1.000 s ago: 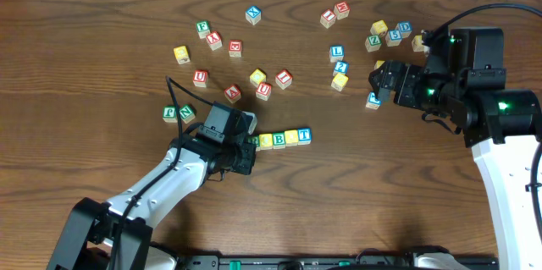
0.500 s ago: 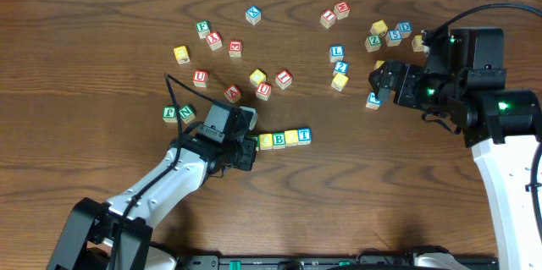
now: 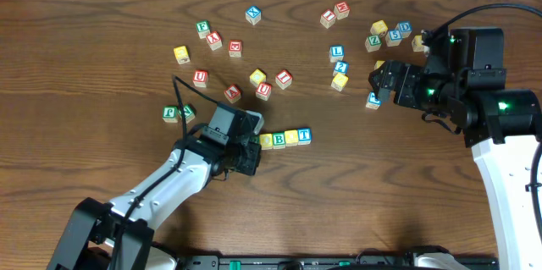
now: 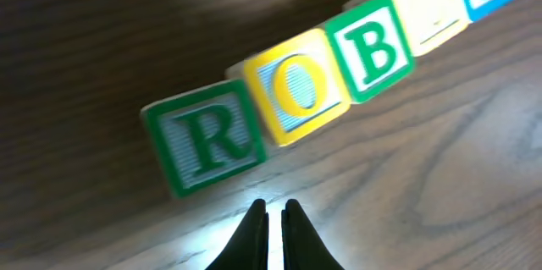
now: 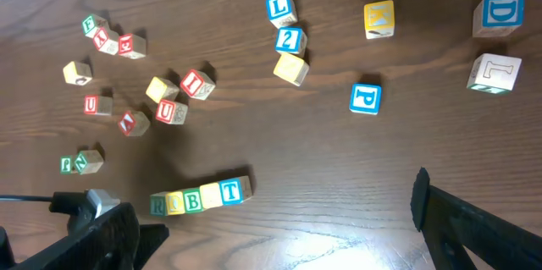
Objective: Spell out ROBOT
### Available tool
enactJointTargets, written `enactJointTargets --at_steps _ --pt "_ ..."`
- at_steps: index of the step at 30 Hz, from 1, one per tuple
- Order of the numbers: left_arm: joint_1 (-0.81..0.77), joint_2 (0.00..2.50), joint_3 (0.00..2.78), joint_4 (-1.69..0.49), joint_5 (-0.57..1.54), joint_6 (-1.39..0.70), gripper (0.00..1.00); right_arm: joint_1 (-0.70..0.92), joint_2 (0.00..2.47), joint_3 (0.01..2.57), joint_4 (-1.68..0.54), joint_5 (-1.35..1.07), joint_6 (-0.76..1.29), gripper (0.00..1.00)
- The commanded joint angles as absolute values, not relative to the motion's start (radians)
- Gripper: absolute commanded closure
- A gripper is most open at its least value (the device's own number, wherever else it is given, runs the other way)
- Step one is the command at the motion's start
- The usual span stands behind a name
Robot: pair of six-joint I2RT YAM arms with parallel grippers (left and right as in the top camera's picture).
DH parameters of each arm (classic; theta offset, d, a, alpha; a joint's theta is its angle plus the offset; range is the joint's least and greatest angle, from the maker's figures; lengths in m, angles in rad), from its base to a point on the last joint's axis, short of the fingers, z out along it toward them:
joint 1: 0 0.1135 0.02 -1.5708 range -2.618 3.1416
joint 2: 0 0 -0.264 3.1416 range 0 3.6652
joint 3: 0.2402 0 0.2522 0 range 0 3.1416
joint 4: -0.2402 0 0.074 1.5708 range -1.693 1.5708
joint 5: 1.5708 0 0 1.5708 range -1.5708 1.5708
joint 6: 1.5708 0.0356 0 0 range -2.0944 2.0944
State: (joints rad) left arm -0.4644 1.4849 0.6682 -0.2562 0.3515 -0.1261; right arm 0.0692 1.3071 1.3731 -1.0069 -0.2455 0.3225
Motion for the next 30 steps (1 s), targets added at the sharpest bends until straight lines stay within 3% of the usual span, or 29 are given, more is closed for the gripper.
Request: enactJointTargets --at_steps 1,30 --pt "-0.477 1.483 0.665 -0.236 0.365 -0.101 0.92 0.067 1.303 1.371 -1.007 -0.262 0.317 0.01" --pt "-0.477 1.483 0.665 -0.199 0.294 -0.081 0.93 0.067 1.303 1.371 -1.007 -0.262 0.317 0.01"
